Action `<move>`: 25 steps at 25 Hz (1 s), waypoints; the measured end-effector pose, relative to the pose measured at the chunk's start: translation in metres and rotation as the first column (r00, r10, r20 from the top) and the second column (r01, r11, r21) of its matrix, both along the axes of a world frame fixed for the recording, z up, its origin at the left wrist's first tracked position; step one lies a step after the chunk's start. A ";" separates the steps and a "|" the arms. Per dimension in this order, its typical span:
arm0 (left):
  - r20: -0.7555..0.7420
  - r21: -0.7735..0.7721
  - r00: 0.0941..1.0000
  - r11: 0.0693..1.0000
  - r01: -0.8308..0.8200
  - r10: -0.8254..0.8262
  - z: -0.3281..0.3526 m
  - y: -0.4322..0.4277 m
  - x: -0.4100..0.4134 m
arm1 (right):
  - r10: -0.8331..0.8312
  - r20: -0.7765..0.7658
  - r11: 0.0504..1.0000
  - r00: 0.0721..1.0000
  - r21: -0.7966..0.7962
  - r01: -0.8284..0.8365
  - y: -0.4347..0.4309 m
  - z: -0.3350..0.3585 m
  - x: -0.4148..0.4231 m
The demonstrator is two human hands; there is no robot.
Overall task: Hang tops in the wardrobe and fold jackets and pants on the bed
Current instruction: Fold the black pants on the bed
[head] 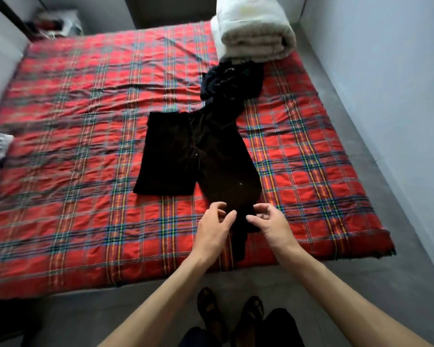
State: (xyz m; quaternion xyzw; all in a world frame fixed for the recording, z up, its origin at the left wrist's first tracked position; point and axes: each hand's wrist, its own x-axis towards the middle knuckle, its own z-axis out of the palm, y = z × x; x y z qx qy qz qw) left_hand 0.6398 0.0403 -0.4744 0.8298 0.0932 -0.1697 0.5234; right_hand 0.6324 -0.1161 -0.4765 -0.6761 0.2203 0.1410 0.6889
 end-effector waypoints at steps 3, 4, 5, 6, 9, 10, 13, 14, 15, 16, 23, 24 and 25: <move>0.117 -0.043 0.962 0.967 0.252 -0.245 0.029 0.010 0.002 | 0.024 -0.041 0.999 0.999 0.024 -0.023 -0.001 0.014 0.011; 0.147 0.081 0.916 0.927 0.365 -0.373 0.034 0.012 0.007 | 0.021 -0.065 0.998 0.998 0.062 -0.017 -0.002 0.018 0.016; 0.184 0.240 0.861 0.871 0.428 -0.474 0.038 0.012 0.012 | 0.014 -0.080 0.993 0.997 0.121 -0.004 -0.005 0.023 0.022; 0.227 0.396 0.814 0.814 0.425 -0.535 0.041 0.009 0.017 | 0.015 -0.090 0.985 0.996 0.172 0.001 -0.009 0.027 0.028; 0.378 0.509 0.766 0.808 0.297 -0.520 0.056 -0.009 0.032 | 0.059 -0.093 0.973 0.994 0.228 -0.036 -0.025 0.038 0.044; 0.399 0.452 0.783 0.846 0.284 -0.476 0.062 -0.017 0.038 | 0.068 -0.079 0.969 0.995 0.243 -0.047 -0.031 0.042 0.050; 0.365 0.288 0.864 0.925 0.249 -0.346 0.076 -0.036 0.058 | 0.087 0.016 0.944 0.996 0.317 -0.088 -0.048 0.050 0.061; 0.338 0.234 0.897 0.949 0.214 -0.285 0.083 -0.040 0.065 | 0.133 0.087 0.945 0.987 0.290 -0.153 -0.055 0.052 0.063; 0.298 0.176 0.928 0.968 0.178 -0.224 0.089 -0.043 0.072 | 0.207 0.158 0.947 0.966 0.216 -0.238 -0.061 0.053 0.065; 0.250 0.118 0.953 0.982 0.148 -0.173 0.095 -0.045 0.079 | 0.290 0.211 0.944 0.934 0.099 -0.316 -0.064 0.055 0.066; 0.080 -0.016 0.996 0.999 0.037 -0.036 0.125 -0.038 0.104 | 0.382 0.368 0.866 0.848 -0.464 -0.189 -0.048 0.050 0.072; 0.086 -0.033 0.996 0.999 0.006 -0.003 0.129 -0.037 0.107 | 0.414 0.354 0.838 0.838 -0.508 -0.199 -0.049 0.046 0.070; 0.098 -0.045 0.995 0.999 -0.021 0.026 0.134 -0.034 0.109 | 0.445 0.327 0.805 0.834 -0.555 -0.212 -0.052 0.039 0.067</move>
